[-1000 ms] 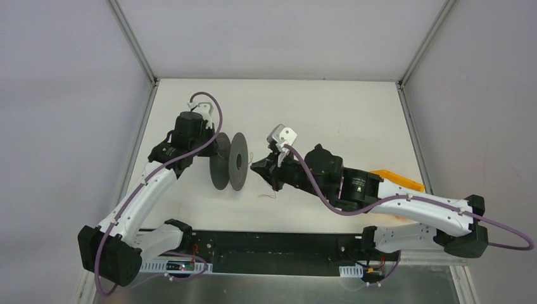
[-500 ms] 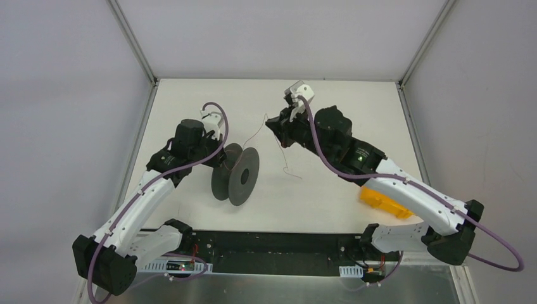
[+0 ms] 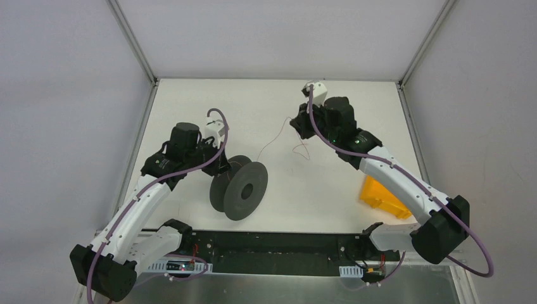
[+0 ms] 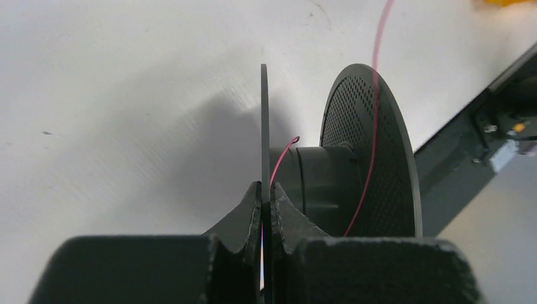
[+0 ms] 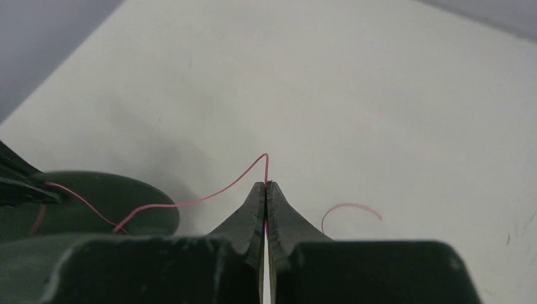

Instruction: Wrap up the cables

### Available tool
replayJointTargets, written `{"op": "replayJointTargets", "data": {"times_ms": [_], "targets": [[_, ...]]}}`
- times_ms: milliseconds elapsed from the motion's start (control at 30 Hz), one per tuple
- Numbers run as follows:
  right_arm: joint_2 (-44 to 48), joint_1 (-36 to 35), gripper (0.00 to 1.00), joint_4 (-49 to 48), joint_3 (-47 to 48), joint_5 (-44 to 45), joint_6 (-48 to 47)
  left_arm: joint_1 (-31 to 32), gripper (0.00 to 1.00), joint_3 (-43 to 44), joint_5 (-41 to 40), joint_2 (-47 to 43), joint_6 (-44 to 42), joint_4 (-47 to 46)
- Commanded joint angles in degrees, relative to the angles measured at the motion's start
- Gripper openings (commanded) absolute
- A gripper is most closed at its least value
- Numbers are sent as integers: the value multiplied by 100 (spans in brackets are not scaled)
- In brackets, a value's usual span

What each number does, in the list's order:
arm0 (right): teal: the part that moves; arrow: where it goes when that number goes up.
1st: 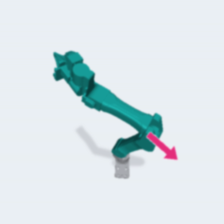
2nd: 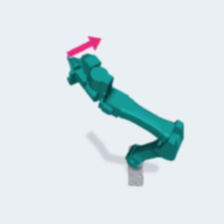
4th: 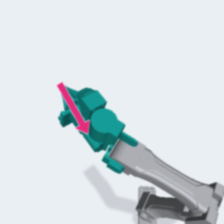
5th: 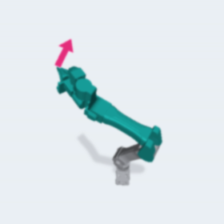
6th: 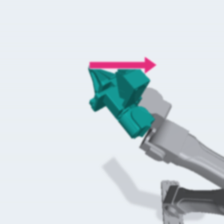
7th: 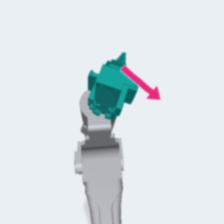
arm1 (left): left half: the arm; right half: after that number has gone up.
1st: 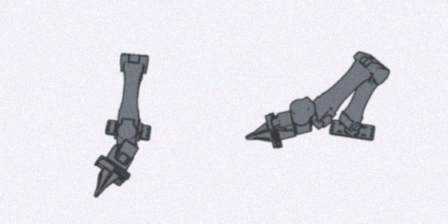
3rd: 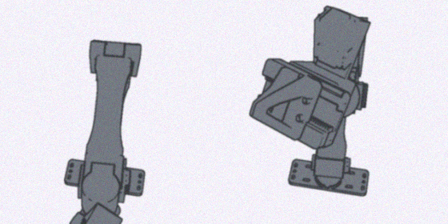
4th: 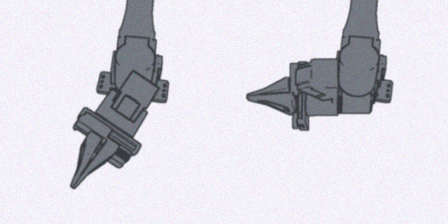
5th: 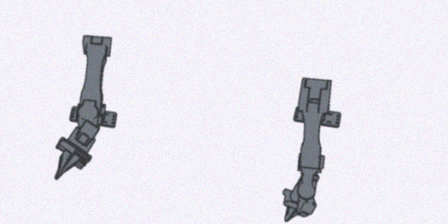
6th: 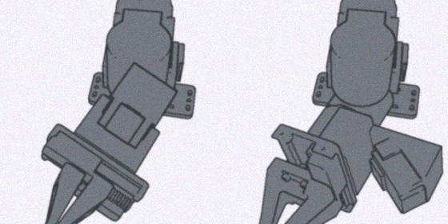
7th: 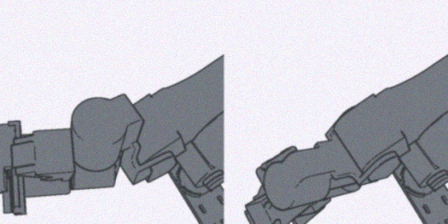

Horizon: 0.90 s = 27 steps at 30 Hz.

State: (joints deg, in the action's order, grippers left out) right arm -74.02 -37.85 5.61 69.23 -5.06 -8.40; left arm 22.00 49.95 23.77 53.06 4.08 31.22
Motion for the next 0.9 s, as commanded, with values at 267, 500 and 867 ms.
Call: {"op": "replayJointTargets", "data": {"times_ms": [267, 500, 867], "targets": [[456, 346, 0, -1948, -2781, -1369, 509, -1798, 0, 737, 2301, -415, 2013, -790], [1165, -205, 0, -4057, -4177, -2223, 823, -1808, 0, 257, 1833, -704, 3925, -2391], [1214, -1299, 0, -4944, -4551, -1669, 624, -1813, 0, -407, 911, -1127, 5334, -3876]]}}
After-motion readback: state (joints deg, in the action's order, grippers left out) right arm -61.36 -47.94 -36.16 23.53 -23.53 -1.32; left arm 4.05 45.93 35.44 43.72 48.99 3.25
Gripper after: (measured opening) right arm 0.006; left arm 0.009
